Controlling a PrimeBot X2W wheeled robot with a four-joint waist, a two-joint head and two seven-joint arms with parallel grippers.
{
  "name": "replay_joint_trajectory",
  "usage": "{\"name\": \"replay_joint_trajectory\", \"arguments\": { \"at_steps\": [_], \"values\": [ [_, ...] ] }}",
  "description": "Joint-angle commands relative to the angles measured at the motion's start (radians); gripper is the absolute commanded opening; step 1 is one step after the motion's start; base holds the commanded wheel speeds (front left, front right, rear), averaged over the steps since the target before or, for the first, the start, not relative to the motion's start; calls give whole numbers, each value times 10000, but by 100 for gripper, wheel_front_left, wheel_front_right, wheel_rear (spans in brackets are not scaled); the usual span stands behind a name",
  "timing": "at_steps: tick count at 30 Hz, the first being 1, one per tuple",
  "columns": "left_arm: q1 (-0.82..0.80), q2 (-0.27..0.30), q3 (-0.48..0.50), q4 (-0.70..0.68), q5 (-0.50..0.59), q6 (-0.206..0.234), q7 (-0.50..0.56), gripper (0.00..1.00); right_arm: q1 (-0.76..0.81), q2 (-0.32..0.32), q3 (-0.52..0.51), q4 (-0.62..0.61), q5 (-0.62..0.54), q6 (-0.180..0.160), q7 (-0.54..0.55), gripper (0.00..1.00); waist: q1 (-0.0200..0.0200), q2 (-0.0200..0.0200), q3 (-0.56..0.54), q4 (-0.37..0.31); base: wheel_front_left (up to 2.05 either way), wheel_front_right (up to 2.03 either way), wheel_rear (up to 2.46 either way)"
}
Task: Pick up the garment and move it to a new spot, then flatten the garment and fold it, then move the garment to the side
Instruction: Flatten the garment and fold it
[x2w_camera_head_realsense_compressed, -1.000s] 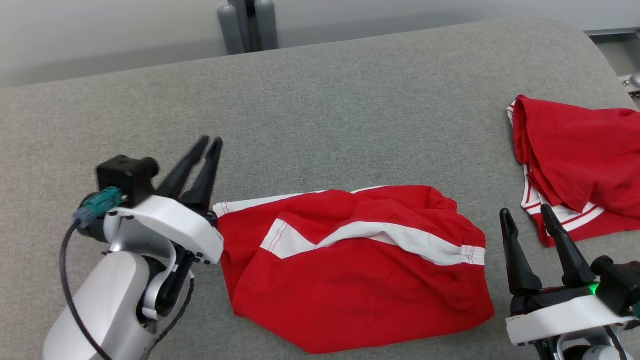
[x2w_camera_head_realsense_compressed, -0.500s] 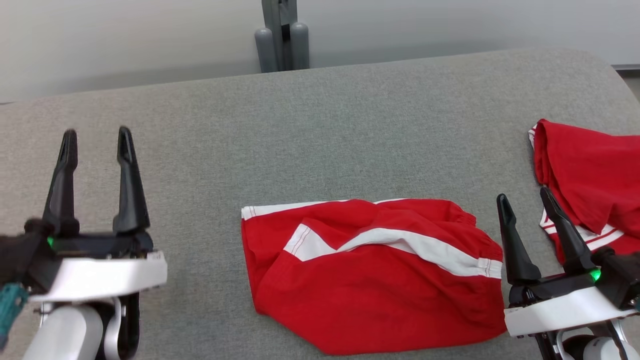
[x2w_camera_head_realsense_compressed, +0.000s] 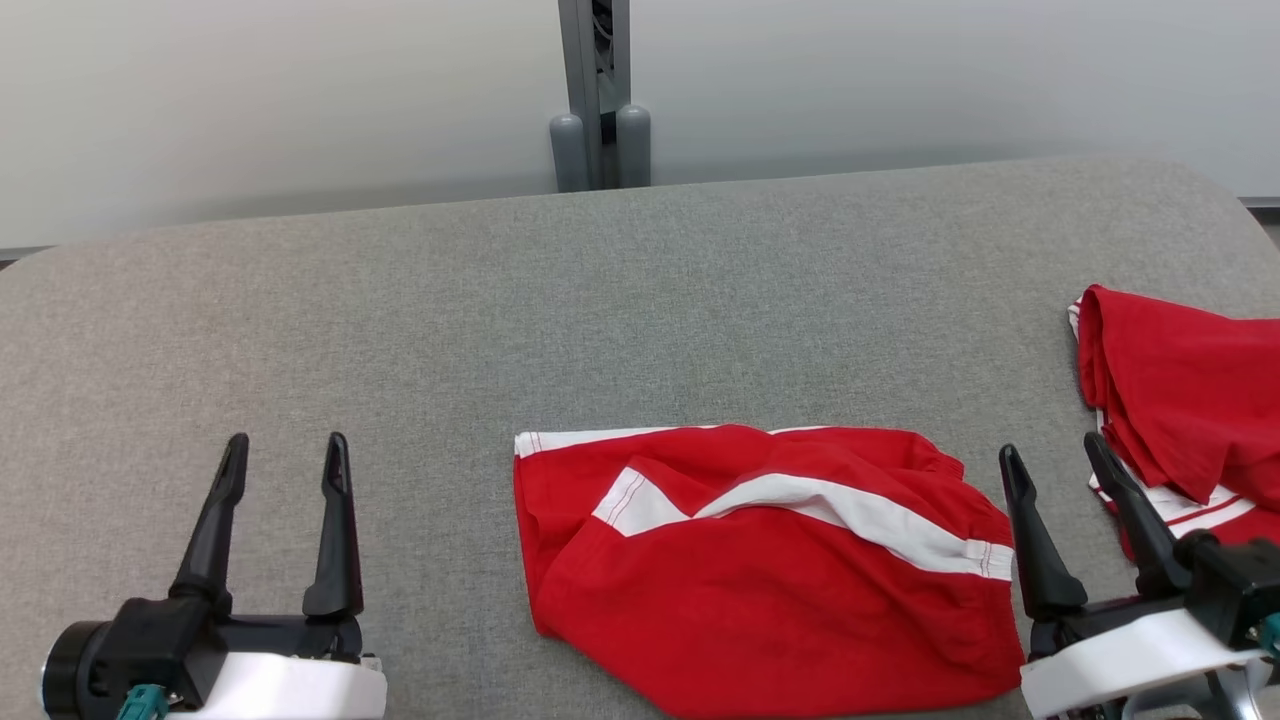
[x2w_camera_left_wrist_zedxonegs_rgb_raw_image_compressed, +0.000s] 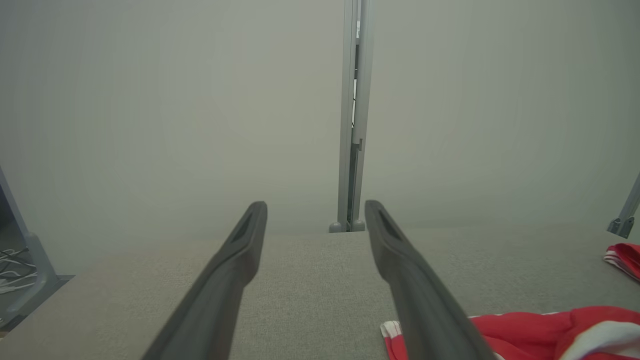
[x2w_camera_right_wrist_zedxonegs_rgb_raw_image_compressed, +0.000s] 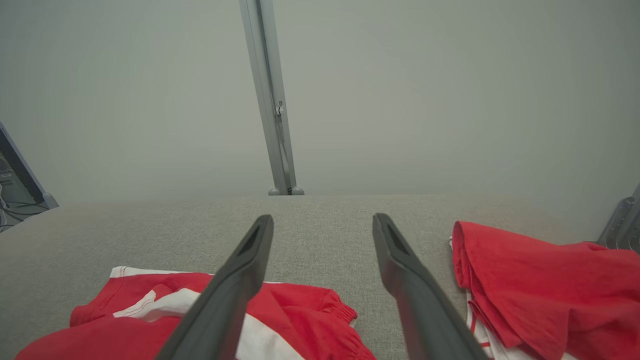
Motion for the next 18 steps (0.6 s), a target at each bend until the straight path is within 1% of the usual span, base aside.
{"name": "replay_joint_trajectory", "arguments": {
  "at_steps": [1,7,18],
  "values": [
    [47,24,-41,93,-31,-29,97,100,182,-52,-38,-33,-45,4,74,100,0,-1,-69,34,0,0,0],
    [128,55,-163,286,-142,-51,363,100,486,-54,-21,-126,19,4,165,100,0,-1,-195,-30,0,0,0],
    [-8,75,-213,369,-234,-25,491,100,378,-54,66,-164,137,4,202,100,0,-1,-257,-137,0,0,0]
  ]
}}
